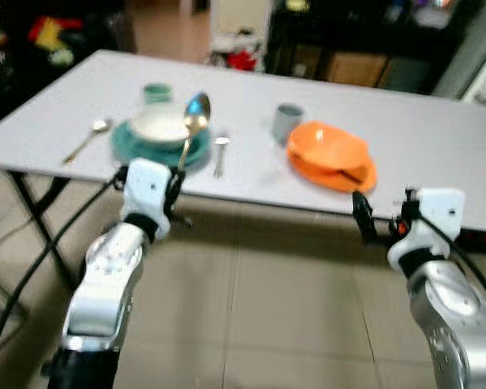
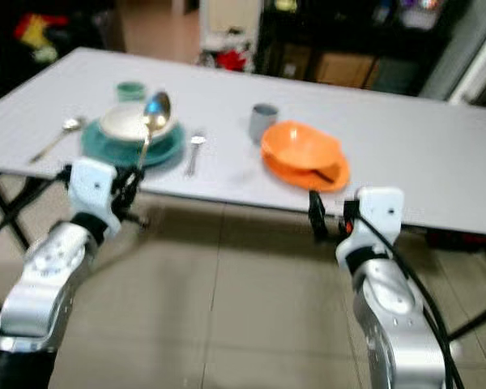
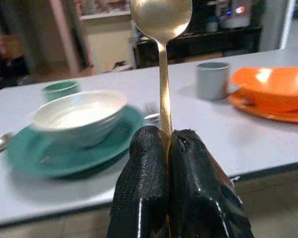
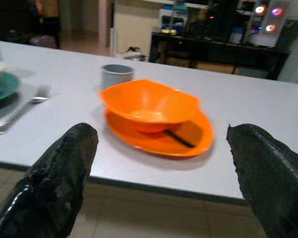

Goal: Setting the table

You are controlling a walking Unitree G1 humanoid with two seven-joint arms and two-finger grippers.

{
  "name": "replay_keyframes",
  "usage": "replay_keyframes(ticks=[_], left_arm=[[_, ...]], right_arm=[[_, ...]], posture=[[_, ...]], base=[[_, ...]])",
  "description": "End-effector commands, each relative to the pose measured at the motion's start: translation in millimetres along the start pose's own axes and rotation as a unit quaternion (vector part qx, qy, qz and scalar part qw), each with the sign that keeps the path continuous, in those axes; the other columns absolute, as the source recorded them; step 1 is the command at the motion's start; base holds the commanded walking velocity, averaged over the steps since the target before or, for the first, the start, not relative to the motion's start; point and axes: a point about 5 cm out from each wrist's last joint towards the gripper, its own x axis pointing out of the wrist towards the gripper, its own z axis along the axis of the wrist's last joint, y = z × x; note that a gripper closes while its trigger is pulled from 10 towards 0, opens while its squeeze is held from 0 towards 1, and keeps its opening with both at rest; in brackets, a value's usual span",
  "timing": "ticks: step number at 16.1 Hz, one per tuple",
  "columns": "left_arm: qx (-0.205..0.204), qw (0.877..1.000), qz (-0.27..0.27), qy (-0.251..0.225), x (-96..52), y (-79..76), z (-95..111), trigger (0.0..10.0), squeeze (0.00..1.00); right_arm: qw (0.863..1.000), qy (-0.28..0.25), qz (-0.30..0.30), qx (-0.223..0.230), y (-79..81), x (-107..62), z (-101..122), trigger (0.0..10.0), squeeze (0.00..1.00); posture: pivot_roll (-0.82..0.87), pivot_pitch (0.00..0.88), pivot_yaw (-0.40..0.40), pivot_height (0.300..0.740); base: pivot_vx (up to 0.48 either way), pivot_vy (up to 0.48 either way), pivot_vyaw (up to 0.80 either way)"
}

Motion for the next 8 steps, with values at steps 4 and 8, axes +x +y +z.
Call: replay_keyframes(ticks=[4, 8], left_arm=[[0.004, 0.999, -0.042, -0.019, 7.4, -16.4, 10.0, 10.0, 0.0], [0.006, 0.999, -0.046, -0.018, 8.0, -17.6, 10.1, 10.0, 0.0]], right_arm=[[1.0, -0.008, -0.012, 0.012, -4.4, -2.6, 1.7, 10.0, 0.0], [1.0, -0.008, -0.014, 0.014, -4.2, -3.4, 1.2, 10.0, 0.0]], posture=[[0.0, 0.0, -0.046, 0.74], [0.0, 0.0, -0.043, 0.74]], base=[[0.349, 0.0, -0.6], [0.343, 0.0, -0.8]])
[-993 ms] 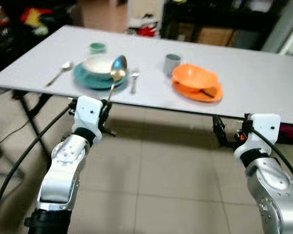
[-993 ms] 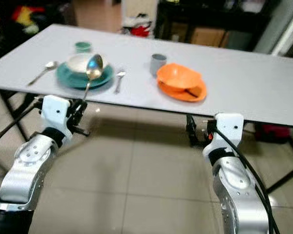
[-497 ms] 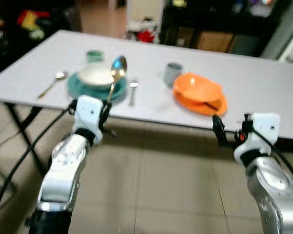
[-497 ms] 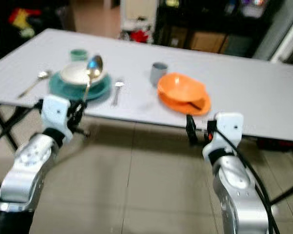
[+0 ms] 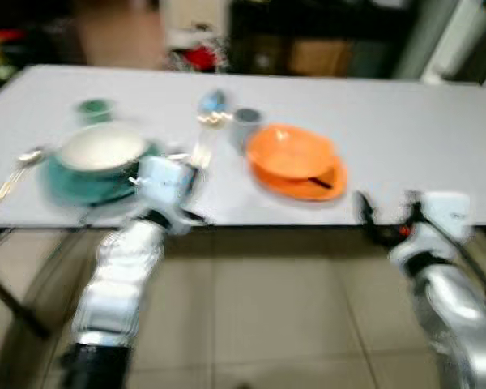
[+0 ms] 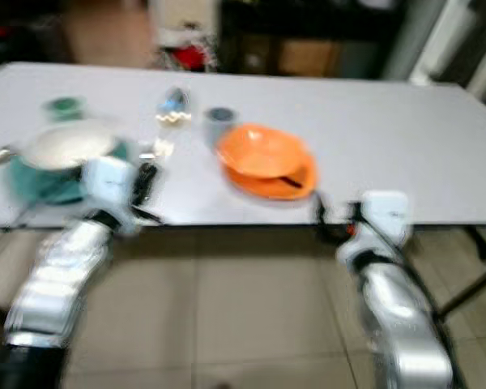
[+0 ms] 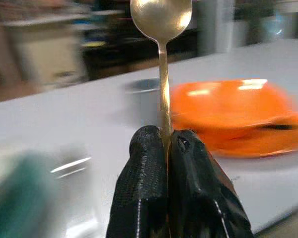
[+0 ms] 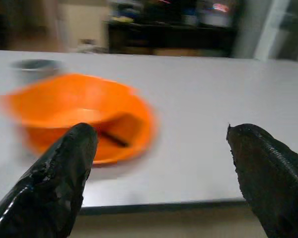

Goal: Setting the table

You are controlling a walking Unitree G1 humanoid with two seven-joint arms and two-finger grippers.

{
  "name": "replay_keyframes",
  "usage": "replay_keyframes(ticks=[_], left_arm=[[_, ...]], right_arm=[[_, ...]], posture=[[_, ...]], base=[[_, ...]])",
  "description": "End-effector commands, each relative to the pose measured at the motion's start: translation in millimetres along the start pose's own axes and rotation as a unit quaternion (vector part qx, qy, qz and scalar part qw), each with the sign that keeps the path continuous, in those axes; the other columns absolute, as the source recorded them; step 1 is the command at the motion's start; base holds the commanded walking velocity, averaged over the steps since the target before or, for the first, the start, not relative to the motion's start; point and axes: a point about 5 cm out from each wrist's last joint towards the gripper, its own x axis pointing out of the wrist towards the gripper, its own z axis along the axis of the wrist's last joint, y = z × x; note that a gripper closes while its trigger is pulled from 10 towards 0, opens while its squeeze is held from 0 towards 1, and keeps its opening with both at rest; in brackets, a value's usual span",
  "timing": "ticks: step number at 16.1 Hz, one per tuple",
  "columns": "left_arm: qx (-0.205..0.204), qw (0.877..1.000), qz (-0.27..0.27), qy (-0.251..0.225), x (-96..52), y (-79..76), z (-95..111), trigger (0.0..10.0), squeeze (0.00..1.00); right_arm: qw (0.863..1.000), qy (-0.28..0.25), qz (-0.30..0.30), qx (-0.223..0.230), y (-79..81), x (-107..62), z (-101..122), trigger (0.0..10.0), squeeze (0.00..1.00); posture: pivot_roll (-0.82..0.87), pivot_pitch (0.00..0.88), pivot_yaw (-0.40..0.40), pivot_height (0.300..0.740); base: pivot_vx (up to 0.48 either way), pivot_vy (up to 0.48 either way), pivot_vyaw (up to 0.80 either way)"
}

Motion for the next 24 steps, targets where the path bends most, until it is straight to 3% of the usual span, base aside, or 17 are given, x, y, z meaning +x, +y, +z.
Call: replay_keyframes(ticks=[1, 4, 10, 12, 15, 17, 21, 22, 24], left_arm=[[0.014, 1.0, 0.015, -0.004, -2.4, 10.8, 3.6, 10.0, 0.0], [0.014, 1.0, 0.012, -0.004, -3.0, 10.7, 3.4, 10.0, 0.0], [0.022, 1.0, 0.005, -0.002, -1.6, 11.5, 4.4, 10.0, 0.0], [0.05, 0.998, -0.029, 0.018, 2.8, 10.9, 3.9, 10.0, 0.0], [0.082, 0.994, -0.073, 0.026, 9.2, 9.6, 6.9, 10.0, 0.0], [0.109, 0.986, -0.109, 0.061, 15.2, 15.7, 8.9, 10.0, 0.0], [0.12, 0.961, -0.195, 0.153, 32.9, 17.1, 7.0, 10.0, 0.0], [0.124, 0.955, -0.202, 0.179, 38.1, 18.2, 6.6, 10.0, 0.0], [0.117, 0.954, -0.17, 0.215, 56.9, 26.5, 11.1, 10.0, 0.0]], right_arm=[[1.0, -0.013, 0.012, 0.002, 6.4, 0.3, 6.0, 10.0, 0.0], [1.0, -0.015, 0.021, 0.005, 8.4, -0.9, 6.9, 10.0, 0.0], [0.994, 0.002, 0.106, -0.036, 19.5, -2.5, 5.1, 10.0, 0.0], [0.985, 0.019, 0.159, -0.063, 20.5, -4.3, 5.5, 10.0, 0.0], [0.975, 0.028, 0.211, -0.064, 23.6, -7.4, 6.8, 10.0, 0.0], [0.963, 0.039, 0.254, -0.076, 25.7, -10.3, 8.0, 10.0, 0.0], [0.938, 0.07, 0.322, -0.108, 26.1, -12.8, 8.8, 10.0, 0.0], [0.935, 0.073, 0.329, -0.114, 25.6, -12.9, 9.8, 10.0, 0.0], [0.927, 0.082, 0.346, -0.117, 26.1, -15.8, 11.0, 10.0, 0.0]], posture=[[0.0, 0.0, -0.043, 0.74], [0.0, 0.0, -0.043, 0.74], [0.0, 0.0, -0.048, 0.74], [0.0, 0.0, -0.047, 0.74], [0.01, 0.0, -0.045, 0.74], [0.01, 0.0, -0.038, 0.74], [0.01, 0.0, -0.031, 0.74], [0.01, 0.0, -0.03, 0.74], [0.01, 0.0, -0.029, 0.74]], base=[[0.341, 0.0, -0.8], [0.336, 0.0, -0.75], [0.317, 0.0, 0.0], [0.0, 0.0, 0.0], [0.0, 0.0, 0.0], [0.0, 0.0, 0.0], [0.0, 0.0, 0.0], [0.0, 0.0, 0.0], [0.0, 0.0, 0.0]])
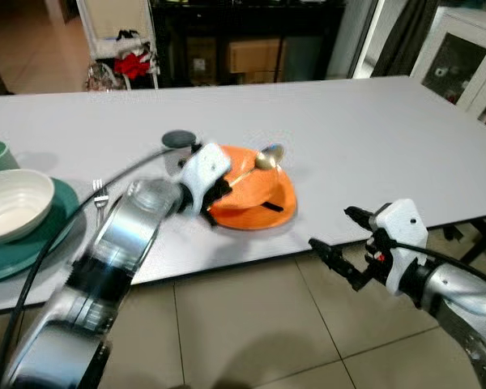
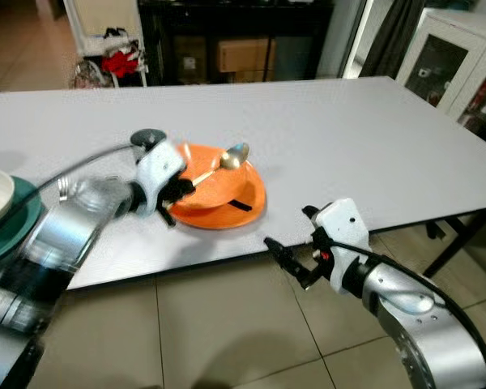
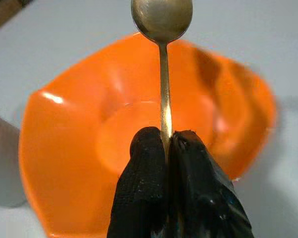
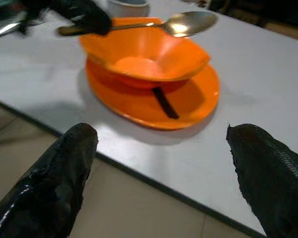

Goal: Setting the table

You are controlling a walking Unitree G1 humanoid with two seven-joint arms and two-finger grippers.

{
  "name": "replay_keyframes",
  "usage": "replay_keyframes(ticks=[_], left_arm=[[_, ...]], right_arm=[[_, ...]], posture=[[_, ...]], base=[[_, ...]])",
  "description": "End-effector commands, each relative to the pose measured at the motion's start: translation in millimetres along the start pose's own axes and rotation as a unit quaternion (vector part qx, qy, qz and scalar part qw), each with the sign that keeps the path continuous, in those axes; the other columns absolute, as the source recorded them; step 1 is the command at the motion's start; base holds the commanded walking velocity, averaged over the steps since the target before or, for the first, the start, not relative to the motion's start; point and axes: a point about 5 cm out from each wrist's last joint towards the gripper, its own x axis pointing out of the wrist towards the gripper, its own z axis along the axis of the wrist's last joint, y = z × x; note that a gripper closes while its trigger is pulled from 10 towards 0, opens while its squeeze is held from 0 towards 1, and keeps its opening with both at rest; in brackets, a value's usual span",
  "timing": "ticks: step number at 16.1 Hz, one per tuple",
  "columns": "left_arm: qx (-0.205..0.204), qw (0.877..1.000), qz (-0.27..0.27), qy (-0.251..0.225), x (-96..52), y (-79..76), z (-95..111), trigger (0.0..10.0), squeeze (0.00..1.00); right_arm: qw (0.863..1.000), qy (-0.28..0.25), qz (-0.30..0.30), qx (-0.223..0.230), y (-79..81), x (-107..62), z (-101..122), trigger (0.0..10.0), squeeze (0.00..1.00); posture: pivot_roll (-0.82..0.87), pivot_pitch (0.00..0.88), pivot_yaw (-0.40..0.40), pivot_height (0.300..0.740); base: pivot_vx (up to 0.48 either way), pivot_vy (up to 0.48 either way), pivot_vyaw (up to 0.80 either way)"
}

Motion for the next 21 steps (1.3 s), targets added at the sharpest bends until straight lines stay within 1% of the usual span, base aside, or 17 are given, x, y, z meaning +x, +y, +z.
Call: replay_keyframes(ticks=[1, 3, 5, 6, 7, 10, 12, 14, 16, 19, 20, 21], left_arm=[[-0.01, 0.999, 0.022, 0.024, 2.8, 10.8, 1.8, 10.0, 0.0], [-0.02, 0.998, 0.032, 0.055, 4.0, 20.0, 1.7, 10.0, 0.0], [-0.006, 0.995, 0.031, 0.09, 1.9, 24.6, -1.2, 10.0, 0.0], [0.007, 0.992, 0.041, 0.118, -0.7, 30.3, -5.1, 10.0, 0.0], [0.011, 0.99, 0.049, 0.134, -2.6, 34.4, -7.5, 10.0, 0.0], [0.019, 0.987, 0.068, 0.148, -9.0, 45.6, -5.5, 10.0, 0.0], [0.027, 0.987, 0.067, 0.142, -14.7, 49.1, 1.3, 10.0, 0.0], [0.055, 0.986, 0.046, 0.15, -20.3, 46.8, 3.2, 10.0, 0.0], [0.056, 0.986, 0.042, 0.151, -21.2, 46.9, 2.7, 10.0, 0.0], [0.053, 0.987, 0.014, 0.149, -18.4, 39.2, 1.8, 10.0, 0.0], [0.055, 0.987, 0.007, 0.154, -17.4, 36.4, -0.7, 10.0, 0.3], [0.055, 0.986, 0.004, 0.155, -17.0, 35.5, -1.6, 10.0, 0.49]], right_arm=[[1.0, -0.001, 0.021, -0.008, 4.0, -2.5, 3.7, 10.0, 0.0], [0.999, 0.001, 0.038, -0.017, 8.1, -4.8, 2.9, 10.0, 0.0], [0.999, 0.003, 0.046, -0.017, 10.3, -6.4, 2.2, 10.0, 0.0], [0.999, 0.006, 0.05, -0.019, 11.4, -7.1, 1.7, 10.0, 0.0], [0.998, 0.007, 0.051, -0.021, 11.8, -7.5, 1.4, 10.0, 0.0], [0.997, 0.009, 0.069, -0.02, 15.0, -8.0, 0.7, 10.0, 0.0], [0.997, 0.01, 0.08, -0.02, 16.9, -7.9, 0.6, 10.0, 0.0], [0.996, 0.014, 0.087, -0.021, 17.7, -8.8, -0.4, 10.0, 0.0], [0.995, 0.016, 0.093, -0.021, 18.3, -9.2, -1.0, 10.0, 0.0], [0.994, 0.019, 0.102, -0.02, 20.4, -9.3, -1.8, 10.0, 0.0], [0.994, 0.02, 0.103, -0.02, 21.3, -9.2, -2.2, 10.0, 0.0], [0.994, 0.02, 0.103, -0.02, 21.6, -9.2, -2.3, 10.0, 0.0]], posture=[[0.0, 0.0, -0.023, 0.74], [0.0, 0.0, -0.018, 0.74], [0.0, 0.0, -0.011, 0.74], [0.0, 0.0, -0.009, 0.74], [0.0, 0.0, -0.01, 0.74], [0.01, 0.0, -0.016, 0.74], [0.01, 0.0, -0.017, 0.74], [0.02, 0.0, -0.021, 0.74], [0.02, 0.0, -0.022, 0.74], [0.02, 0.0, -0.021, 0.74], [0.02, 0.0, -0.019, 0.74], [0.02, 0.0, -0.016, 0.74]], base=[[0.0, 0.0, 0.0], [0.0, 0.0, 0.0], [0.0, 0.0, 0.0], [0.0, 0.0, 0.0], [0.0, 0.0, 0.0], [0.0, 0.0, 0.0], [0.0, 0.0, 0.0], [0.0, 0.0, 0.0], [0.0, 0.0, 0.0], [0.0, 0.0, 0.0], [0.0, 0.0, 0.0], [0.0, 0.0, 0.0]])
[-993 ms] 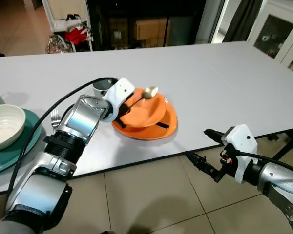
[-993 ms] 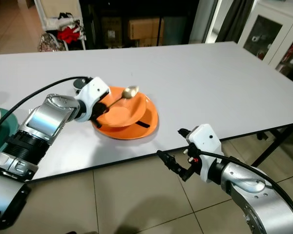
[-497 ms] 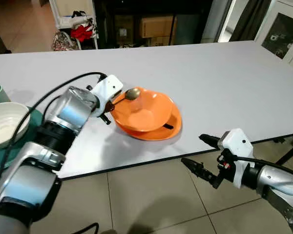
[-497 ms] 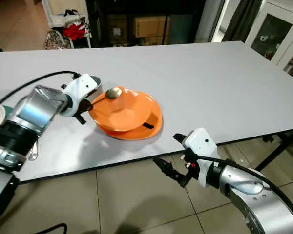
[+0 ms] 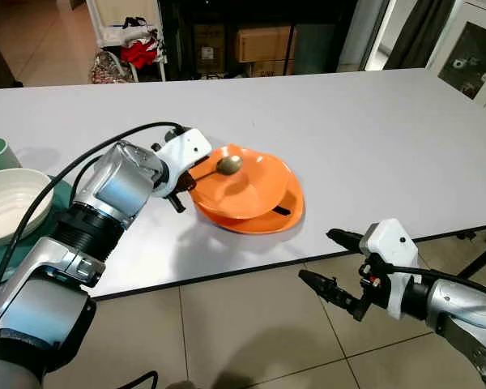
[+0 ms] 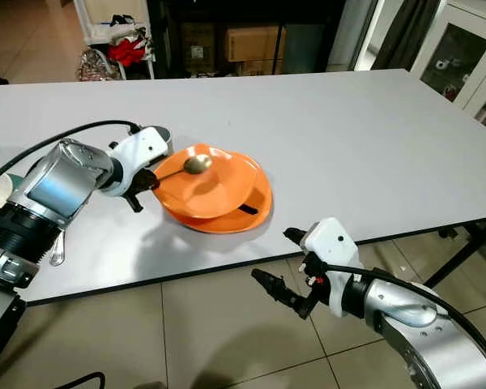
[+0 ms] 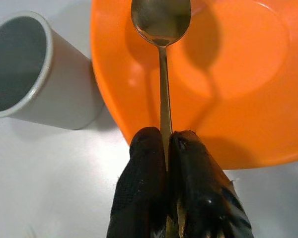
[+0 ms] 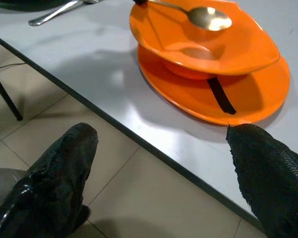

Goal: Setting the table

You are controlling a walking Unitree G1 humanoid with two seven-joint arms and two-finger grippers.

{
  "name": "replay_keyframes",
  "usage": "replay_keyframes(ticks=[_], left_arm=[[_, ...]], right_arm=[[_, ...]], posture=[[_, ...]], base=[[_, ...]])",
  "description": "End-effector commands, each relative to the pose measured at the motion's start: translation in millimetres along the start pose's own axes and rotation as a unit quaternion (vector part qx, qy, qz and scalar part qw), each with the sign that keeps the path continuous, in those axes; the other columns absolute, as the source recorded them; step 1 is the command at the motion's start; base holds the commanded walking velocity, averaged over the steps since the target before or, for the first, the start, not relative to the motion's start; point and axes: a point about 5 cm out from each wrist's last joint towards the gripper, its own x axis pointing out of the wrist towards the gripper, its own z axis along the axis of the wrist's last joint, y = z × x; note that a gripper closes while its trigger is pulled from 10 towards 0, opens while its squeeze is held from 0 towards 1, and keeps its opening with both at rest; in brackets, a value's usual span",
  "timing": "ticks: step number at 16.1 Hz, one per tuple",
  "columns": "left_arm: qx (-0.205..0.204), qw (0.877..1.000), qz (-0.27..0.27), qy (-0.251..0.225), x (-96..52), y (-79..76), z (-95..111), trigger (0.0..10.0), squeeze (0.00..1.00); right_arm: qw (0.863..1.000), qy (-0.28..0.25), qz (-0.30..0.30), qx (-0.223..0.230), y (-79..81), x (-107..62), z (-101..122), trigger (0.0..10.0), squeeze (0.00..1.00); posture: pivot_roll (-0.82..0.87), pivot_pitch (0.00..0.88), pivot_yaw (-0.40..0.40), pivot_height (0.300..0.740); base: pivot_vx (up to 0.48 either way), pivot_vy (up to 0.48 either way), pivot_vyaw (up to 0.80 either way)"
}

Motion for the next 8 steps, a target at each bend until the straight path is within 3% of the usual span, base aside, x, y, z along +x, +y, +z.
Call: replay_keyframes(ticks=[1, 2, 6, 7, 8], left_arm=[[0.008, 1.0, -0.01, -0.004, 0.3, -3.8, 2.0, 10.0, 0.85], [0.007, 1.0, -0.012, -0.005, 0.9, -4.3, 1.7, 10.0, 0.96], [-0.001, 0.999, -0.006, -0.031, -3.9, -1.4, 7.1, 10.0, 1.0], [-0.011, 0.998, 0.008, -0.055, -9.5, 3.2, 11.1, 10.0, 1.0], [-0.026, 0.993, 0.02, -0.113, -20.8, 6.6, 19.4, 10.0, 1.0]], right_arm=[[1.0, -0.003, 0.01, -0.008, 3.2, -0.4, 3.0, 10.0, 0.0], [1.0, -0.003, 0.009, -0.007, 3.8, -0.6, 2.4, 10.0, 0.0], [1.0, -0.005, 0.007, -0.004, 4.7, -0.3, 2.6, 10.0, 0.0], [1.0, -0.01, 0.0, -0.002, 4.5, -0.3, 3.3, 10.0, 0.0], [0.999, -0.026, -0.022, -0.004, 2.0, -0.5, 7.1, 10.0, 0.0]], posture=[[0.02, 0.0, -0.014, 0.74], [0.02, 0.0, -0.012, 0.74], [0.01, 0.0, -0.008, 0.74], [0.01, 0.0, -0.007, 0.74], [0.01, 0.0, -0.006, 0.74]], base=[[0.0, 0.0, 0.0], [0.0, 0.0, 0.0], [0.0, 0.0, 0.0], [0.0, 0.0, 0.0], [0.0, 0.0, 0.0]])
